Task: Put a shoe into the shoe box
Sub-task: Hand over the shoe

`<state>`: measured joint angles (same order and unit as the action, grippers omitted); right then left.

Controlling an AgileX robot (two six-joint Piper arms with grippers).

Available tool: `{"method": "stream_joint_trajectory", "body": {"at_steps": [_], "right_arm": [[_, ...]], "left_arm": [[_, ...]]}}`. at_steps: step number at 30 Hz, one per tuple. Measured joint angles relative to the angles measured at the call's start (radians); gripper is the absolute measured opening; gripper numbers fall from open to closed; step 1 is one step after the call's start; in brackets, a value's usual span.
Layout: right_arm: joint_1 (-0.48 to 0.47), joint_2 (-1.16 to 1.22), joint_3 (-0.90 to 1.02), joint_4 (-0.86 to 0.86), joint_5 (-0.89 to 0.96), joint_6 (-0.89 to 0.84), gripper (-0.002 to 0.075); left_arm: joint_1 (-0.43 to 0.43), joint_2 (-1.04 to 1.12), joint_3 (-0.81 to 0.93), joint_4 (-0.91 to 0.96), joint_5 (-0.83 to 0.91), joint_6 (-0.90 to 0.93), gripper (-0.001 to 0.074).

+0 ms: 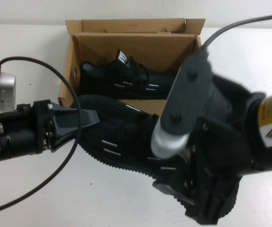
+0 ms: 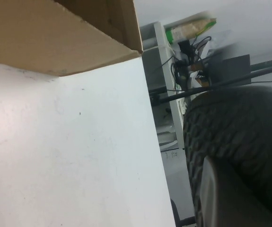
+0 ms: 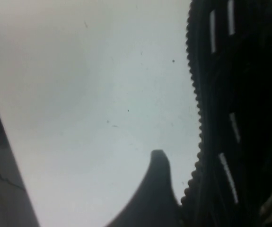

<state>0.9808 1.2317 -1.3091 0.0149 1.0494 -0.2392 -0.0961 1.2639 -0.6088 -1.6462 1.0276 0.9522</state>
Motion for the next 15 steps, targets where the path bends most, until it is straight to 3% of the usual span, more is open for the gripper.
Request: {"method": "stream_joint_trajectory", "body": {"at_steps": [7,15], "right_arm": [[0.000,-0.008,-0.137,0.000,0.063,0.292,0.0578],[-0.044,-0.039,-0.171,-0.041,0.035,0.934,0.0582]], "left_arm": [[0.000,0.000,0.000,0.000,-0.028,0.024,0.0123],[0.000,0.001,0.000,0.004,-0.092,0.075,0.0123]]}}
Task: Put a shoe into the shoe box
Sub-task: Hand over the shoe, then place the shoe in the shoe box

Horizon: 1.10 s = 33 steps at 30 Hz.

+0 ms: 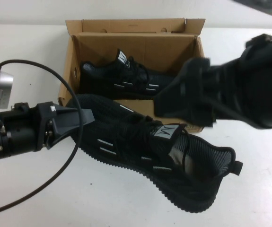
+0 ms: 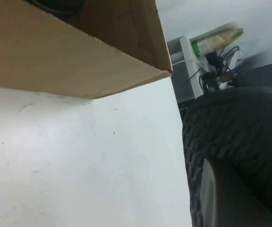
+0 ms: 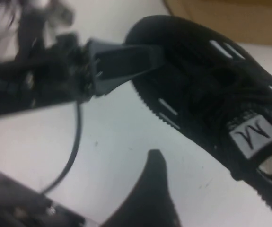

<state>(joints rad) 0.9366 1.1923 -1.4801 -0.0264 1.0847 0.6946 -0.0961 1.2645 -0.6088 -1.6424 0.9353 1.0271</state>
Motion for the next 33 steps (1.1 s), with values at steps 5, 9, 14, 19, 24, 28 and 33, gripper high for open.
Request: {"method": "stream_joint_trajectory", "body": {"at_steps": [5,9,14,19,24,28,33], "right_arm": [[-0.048,0.000,0.076,0.000,0.021,0.290,0.0584],[-0.051,0.008,0.178,0.026,-0.056,0.403,0.0584],[-0.051,0.012,0.266,0.050,-0.236,0.450,0.0584],[-0.051,0.042,0.280,0.026,-0.355,0.489,0.0584],[-0.051,0.093,0.283,0.019,-0.435,0.498,0.0584],[-0.051,0.150,0.283,0.019,-0.485,0.500,0.0580],[-0.051,0.212,0.283,0.034,-0.510,0.500,0.0449]], "left_arm": [[0.000,0.000,-0.002,0.000,-0.016,0.025,0.0123],[0.000,0.002,-0.019,0.000,-0.021,0.036,0.0123],[0.000,0.002,-0.026,-0.003,-0.019,0.036,0.0123],[0.000,0.002,-0.026,-0.003,-0.007,0.040,0.0123],[0.000,0.002,-0.026,-0.003,0.014,0.040,0.0123],[0.000,0.002,-0.026,-0.003,0.014,0.040,0.0123],[0.002,0.004,-0.026,-0.003,0.004,0.050,0.0123]]}}
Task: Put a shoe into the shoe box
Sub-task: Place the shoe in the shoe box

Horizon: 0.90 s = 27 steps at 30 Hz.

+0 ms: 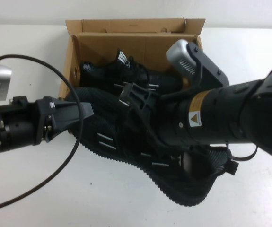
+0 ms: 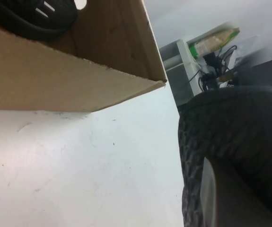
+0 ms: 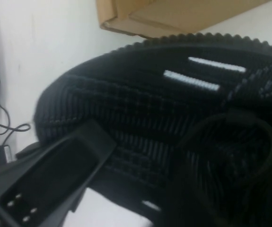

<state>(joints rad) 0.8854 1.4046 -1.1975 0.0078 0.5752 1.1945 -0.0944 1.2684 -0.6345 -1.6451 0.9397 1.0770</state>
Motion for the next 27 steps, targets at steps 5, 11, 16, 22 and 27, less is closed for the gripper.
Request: {"method": "stream_joint_trajectory", "body": {"at_steps": [5,11,16,22,27], "right_arm": [[0.000,0.014,0.001,0.003,-0.008,0.000,0.0085],[0.000,0.014,0.002,0.003,-0.008,0.000,0.0005],[0.000,0.007,0.007,0.003,-0.008,-0.077,0.0002],[0.000,-0.070,0.008,0.003,-0.003,-0.175,0.0000],[0.000,-0.152,0.008,-0.051,0.062,-0.219,0.0000]], "left_arm": [[0.006,0.000,0.000,-0.004,0.008,0.004,0.0120],[0.006,0.000,-0.002,-0.021,0.028,0.004,0.0191],[0.006,0.000,-0.008,-0.015,0.061,-0.020,0.0457],[0.006,0.000,-0.010,0.074,0.053,-0.039,0.0534],[0.006,0.000,-0.009,0.128,-0.001,-0.024,0.0540]]}}
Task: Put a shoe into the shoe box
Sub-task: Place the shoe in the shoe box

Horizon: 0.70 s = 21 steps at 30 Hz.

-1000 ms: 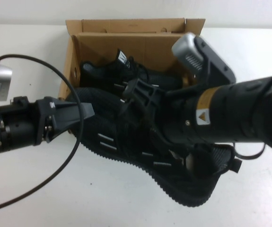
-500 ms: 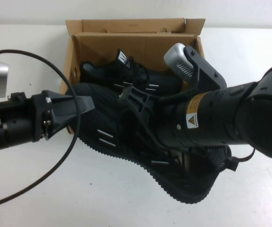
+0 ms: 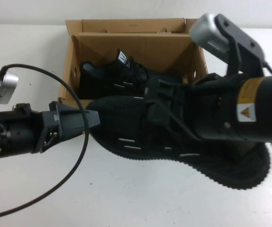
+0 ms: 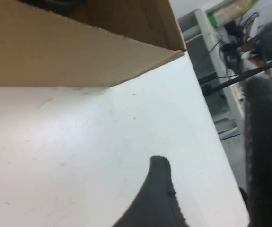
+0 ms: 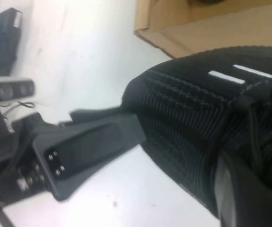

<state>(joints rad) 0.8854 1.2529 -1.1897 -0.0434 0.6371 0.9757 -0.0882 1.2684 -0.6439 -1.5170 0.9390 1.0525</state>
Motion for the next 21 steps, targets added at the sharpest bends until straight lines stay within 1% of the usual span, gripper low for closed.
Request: {"method": "stream_joint_trajectory", "body": {"at_steps": [5,7,8,9,11,12,13,14,16,21], "right_arm": [[0.000,-0.043,0.000,-0.055,0.072,-0.006,0.0000],[-0.003,-0.047,0.000,-0.082,0.076,-0.008,0.0000],[-0.012,-0.048,0.000,-0.082,0.076,-0.008,0.0000],[-0.025,-0.048,0.000,-0.082,0.076,-0.008,0.0000],[-0.062,-0.048,0.000,-0.080,0.077,-0.008,0.0000],[-0.087,-0.048,0.000,-0.081,0.077,-0.008,0.0000],[-0.113,-0.048,0.000,-0.081,0.077,-0.011,0.0000],[-0.134,-0.048,0.000,-0.081,0.075,-0.023,0.0000],[-0.183,-0.048,0.000,-0.055,0.055,-0.101,-0.0001],[-0.277,-0.028,0.000,0.128,-0.017,-0.321,-0.0001]], "left_arm": [[-0.002,0.000,0.000,-0.005,-0.031,0.087,0.0538],[-0.002,0.000,0.000,-0.016,-0.046,0.130,0.0508],[-0.002,0.000,0.000,-0.016,-0.054,0.140,0.0477],[-0.002,0.000,0.000,-0.010,-0.068,0.149,0.0421],[-0.002,0.000,0.000,0.031,-0.108,0.160,0.0272],[-0.002,0.000,0.000,0.055,-0.132,0.162,0.0180],[-0.002,0.000,0.000,0.075,-0.153,0.164,0.0118],[-0.002,-0.002,0.000,0.083,-0.169,0.166,0.0076],[-0.002,-0.011,-0.002,0.100,-0.185,0.170,0.0031],[-0.002,-0.079,-0.030,0.150,-0.244,0.182,0.0003]]}}
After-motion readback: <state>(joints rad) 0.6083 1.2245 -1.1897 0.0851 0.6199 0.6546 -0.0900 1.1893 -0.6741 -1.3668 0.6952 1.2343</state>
